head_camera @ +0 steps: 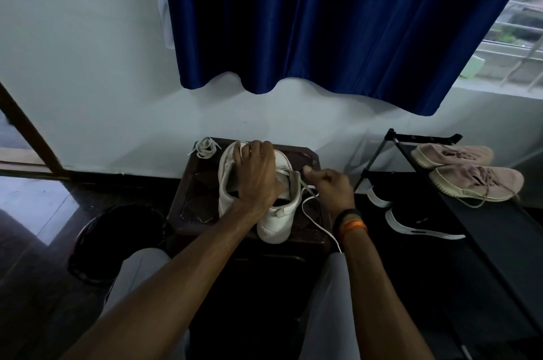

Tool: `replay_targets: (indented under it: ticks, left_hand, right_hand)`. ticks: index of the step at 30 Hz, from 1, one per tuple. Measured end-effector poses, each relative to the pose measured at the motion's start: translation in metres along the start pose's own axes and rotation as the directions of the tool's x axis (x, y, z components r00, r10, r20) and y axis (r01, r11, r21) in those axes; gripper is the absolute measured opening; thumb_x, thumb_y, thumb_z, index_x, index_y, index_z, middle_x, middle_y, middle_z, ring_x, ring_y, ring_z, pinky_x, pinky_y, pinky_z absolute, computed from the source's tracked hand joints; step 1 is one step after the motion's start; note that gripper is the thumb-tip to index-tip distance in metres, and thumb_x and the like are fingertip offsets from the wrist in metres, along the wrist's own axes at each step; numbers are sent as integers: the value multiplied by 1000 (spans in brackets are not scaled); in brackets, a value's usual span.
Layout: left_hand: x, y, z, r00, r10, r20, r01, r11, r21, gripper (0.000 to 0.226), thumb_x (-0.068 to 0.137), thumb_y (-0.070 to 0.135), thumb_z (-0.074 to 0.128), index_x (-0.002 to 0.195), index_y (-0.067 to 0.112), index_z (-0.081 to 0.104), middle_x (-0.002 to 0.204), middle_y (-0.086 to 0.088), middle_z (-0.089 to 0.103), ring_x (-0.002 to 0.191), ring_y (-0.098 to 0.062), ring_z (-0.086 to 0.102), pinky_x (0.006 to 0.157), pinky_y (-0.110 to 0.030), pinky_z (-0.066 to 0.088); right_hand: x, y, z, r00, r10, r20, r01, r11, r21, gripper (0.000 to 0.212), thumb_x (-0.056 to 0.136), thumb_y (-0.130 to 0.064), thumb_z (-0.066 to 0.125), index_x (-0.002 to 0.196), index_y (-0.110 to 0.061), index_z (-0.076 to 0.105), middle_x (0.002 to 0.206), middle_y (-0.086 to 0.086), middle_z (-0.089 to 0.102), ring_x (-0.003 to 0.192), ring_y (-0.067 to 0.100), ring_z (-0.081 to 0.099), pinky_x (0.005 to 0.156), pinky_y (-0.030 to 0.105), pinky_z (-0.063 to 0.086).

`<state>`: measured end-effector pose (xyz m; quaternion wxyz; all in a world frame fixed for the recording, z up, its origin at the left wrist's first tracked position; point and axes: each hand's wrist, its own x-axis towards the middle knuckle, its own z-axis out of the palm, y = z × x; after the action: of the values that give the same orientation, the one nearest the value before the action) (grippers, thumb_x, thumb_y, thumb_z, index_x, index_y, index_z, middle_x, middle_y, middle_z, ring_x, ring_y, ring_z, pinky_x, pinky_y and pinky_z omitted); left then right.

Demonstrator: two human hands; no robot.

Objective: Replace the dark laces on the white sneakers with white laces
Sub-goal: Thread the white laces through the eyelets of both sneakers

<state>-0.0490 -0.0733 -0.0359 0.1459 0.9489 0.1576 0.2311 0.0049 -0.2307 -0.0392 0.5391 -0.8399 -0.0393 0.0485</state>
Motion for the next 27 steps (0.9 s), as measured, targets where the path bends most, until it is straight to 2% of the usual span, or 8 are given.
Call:
replay_targets:
  ticks: [2, 6, 9, 14, 18, 22, 24, 27]
  left_hand:
    - [-2, -3, 4, 997, -28, -68, 35, 995, 92, 48, 56, 22, 75, 100, 9, 62, 104, -10, 57, 109, -33, 53, 120, -57, 20]
    - [-7, -8, 7, 988, -62, -144, 80, 989, 127, 34, 59, 26, 75, 92, 18, 75, 105, -6, 58, 110, -30, 52, 118, -60, 20]
    - [-9, -9, 7, 982, -118, -147, 136, 984, 117, 22, 65, 31, 71, 84, 19, 73, 110, -5, 60, 114, -31, 52, 116, -61, 20]
    - [-12, -10, 5, 966, -212, -148, 222, 973, 57, 15, 66, 33, 70, 73, 21, 72, 107, -4, 62, 114, -30, 52, 116, -59, 21]
    - [-13, -9, 5, 953, -235, -190, 244, 970, 22, 13, 65, 31, 71, 70, 19, 73, 101, -4, 63, 109, -29, 55, 116, -58, 21]
    - [-13, -9, 6, 954, -245, -171, 255, 966, 39, 15, 66, 34, 73, 72, 21, 72, 97, -2, 63, 105, -28, 55, 116, -55, 24]
    - [-13, -9, 7, 958, -240, -158, 252, 966, 57, 16, 66, 36, 72, 73, 22, 71, 96, -2, 63, 104, -27, 55, 115, -53, 25]
    - [-12, -9, 8, 961, -237, -139, 248, 967, 63, 15, 68, 36, 71, 73, 22, 71, 94, -2, 64, 102, -26, 56, 114, -52, 27]
  right_hand:
    - [-5, -1, 1, 996, -78, 44, 85, 972, -221, 26, 88, -37, 74, 80, -13, 76, 76, 3, 73, 70, 13, 64, 63, 24, 48]
    - [-2, 0, 1, 984, -122, 129, 154, 949, -275, 22, 92, -30, 71, 81, -13, 79, 73, 2, 73, 74, 14, 67, 68, 25, 50]
    - [5, 4, -1, 990, -121, 68, 138, 920, -367, 19, 92, -31, 67, 85, -18, 79, 84, 3, 76, 85, 21, 69, 74, 29, 51]
    - [0, 38, -25, 985, 30, -170, -110, 870, -480, 33, 95, -38, 59, 95, -9, 74, 103, 19, 72, 99, 40, 65, 75, 33, 44]
    - [-11, 69, -45, 967, 216, -138, -257, 818, -515, 29, 92, -37, 63, 100, -13, 76, 110, 17, 71, 106, 40, 64, 78, 32, 44]
    - [-17, 66, -36, 995, -16, -95, -45, 796, -604, 21, 77, -37, 66, 92, -28, 77, 104, -1, 74, 101, 33, 64, 86, 34, 43]
    - [-16, 54, -24, 974, -219, -63, 159, 852, -498, 17, 80, -26, 67, 93, -30, 77, 101, -7, 75, 97, 25, 67, 91, 33, 48]
    - [-17, 20, -5, 961, -275, 33, 274, 932, -236, 20, 90, -14, 66, 103, -23, 77, 104, -10, 76, 94, 5, 69, 83, 13, 50]
